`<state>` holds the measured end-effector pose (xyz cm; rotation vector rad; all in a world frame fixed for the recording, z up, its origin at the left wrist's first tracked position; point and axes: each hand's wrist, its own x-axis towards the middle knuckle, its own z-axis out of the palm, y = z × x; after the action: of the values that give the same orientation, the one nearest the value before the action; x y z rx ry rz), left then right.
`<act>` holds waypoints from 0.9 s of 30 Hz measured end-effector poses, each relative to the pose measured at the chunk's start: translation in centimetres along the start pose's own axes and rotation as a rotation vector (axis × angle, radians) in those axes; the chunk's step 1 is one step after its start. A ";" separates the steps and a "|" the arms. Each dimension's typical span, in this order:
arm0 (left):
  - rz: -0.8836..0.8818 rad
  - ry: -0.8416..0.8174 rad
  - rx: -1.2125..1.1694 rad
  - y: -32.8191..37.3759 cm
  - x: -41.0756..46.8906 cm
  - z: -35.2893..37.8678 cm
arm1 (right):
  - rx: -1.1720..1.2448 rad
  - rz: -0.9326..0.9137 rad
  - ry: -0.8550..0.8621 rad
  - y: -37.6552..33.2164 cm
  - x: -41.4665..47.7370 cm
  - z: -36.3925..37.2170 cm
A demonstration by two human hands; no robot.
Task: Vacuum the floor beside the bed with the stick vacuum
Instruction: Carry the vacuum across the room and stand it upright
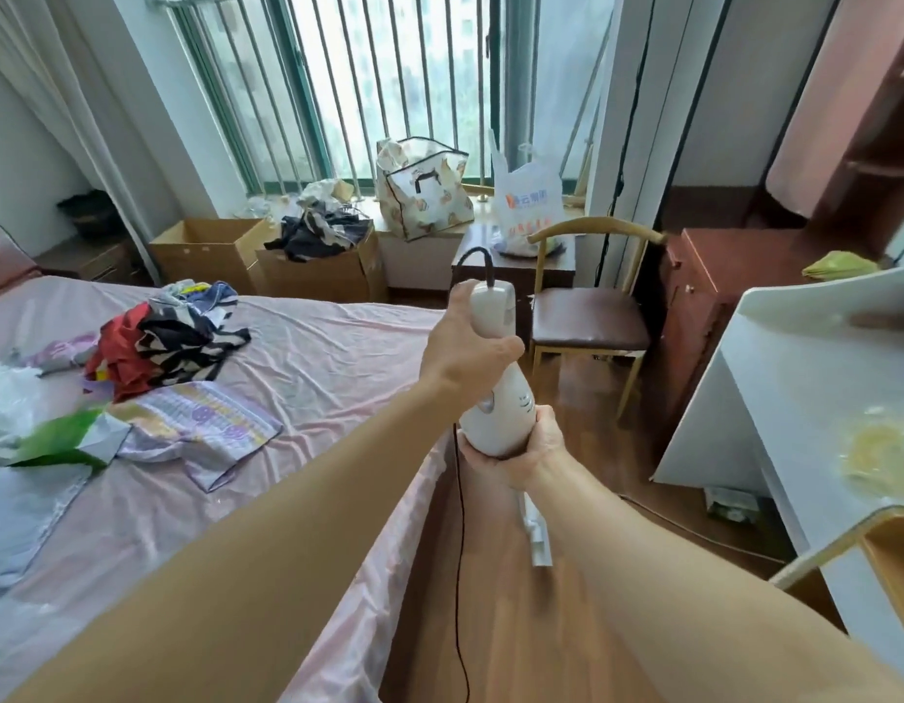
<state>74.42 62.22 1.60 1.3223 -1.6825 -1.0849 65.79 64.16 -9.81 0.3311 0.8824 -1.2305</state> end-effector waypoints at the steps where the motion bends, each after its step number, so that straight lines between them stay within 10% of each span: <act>1: 0.003 -0.020 0.001 0.2 1.4 0.4 | 0.004 -0.013 -0.002 -1.0 0.7 0.4; 27: 0.048 -0.455 0.098 4.5 37.4 15.1 | -0.081 0.094 0.140 -31.9 19.2 11.1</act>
<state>51.26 28.85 1.53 1.1420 -2.1081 -1.3635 42.40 33.14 -9.59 0.3929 1.0228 -1.0910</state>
